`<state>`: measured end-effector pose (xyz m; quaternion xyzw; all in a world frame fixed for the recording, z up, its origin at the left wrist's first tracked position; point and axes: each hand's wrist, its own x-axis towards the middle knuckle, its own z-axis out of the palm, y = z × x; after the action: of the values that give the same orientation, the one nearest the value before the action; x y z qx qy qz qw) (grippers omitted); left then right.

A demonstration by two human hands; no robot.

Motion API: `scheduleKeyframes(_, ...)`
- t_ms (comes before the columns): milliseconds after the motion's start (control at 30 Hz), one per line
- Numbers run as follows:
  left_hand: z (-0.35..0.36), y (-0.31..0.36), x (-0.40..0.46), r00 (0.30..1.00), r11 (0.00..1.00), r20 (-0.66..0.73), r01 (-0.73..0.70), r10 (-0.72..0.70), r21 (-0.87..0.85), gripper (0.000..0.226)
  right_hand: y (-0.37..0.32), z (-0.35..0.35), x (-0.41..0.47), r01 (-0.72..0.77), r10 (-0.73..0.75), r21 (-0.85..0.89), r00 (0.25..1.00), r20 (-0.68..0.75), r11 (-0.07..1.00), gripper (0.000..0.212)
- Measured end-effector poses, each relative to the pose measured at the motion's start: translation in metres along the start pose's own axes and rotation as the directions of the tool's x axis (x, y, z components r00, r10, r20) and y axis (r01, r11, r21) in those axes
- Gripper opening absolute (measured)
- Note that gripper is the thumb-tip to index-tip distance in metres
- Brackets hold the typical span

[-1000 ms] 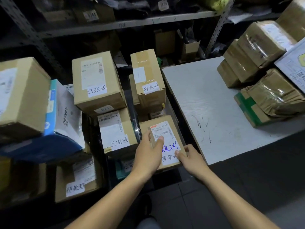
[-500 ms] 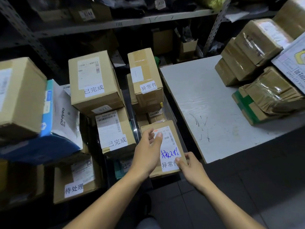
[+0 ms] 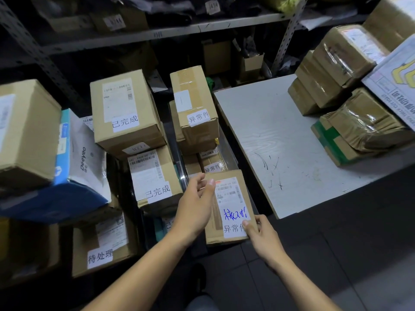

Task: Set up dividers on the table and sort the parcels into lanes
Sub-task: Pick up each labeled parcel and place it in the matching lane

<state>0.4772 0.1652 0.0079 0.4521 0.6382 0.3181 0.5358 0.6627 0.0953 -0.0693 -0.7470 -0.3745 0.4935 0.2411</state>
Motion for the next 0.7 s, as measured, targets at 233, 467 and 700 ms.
scheduleKeyframes(233, 0.004, -0.013, -0.003, 0.995, 0.992, 0.029, 0.094, -0.092, -0.087, 0.037, -0.005, 0.002, 0.009, 0.017, -0.017, -0.025, 1.000, 0.008, 1.000, 0.023)
scheduleKeyframes(467, -0.002, -0.021, -0.002, 0.992, 0.984, 0.014, 0.126, -0.126, -0.124, 0.020, 0.004, 0.003, 0.017, -0.006, 0.007, -0.029, 1.000, 0.014, 1.000, 0.022)
scheduleKeyframes(700, -0.007, -0.027, -0.001, 0.990, 0.981, 0.043, 0.142, -0.137, -0.132, 0.024, 0.008, 0.018, 0.027, 0.012, -0.012, -0.021, 0.999, 0.031, 1.000, 0.026)
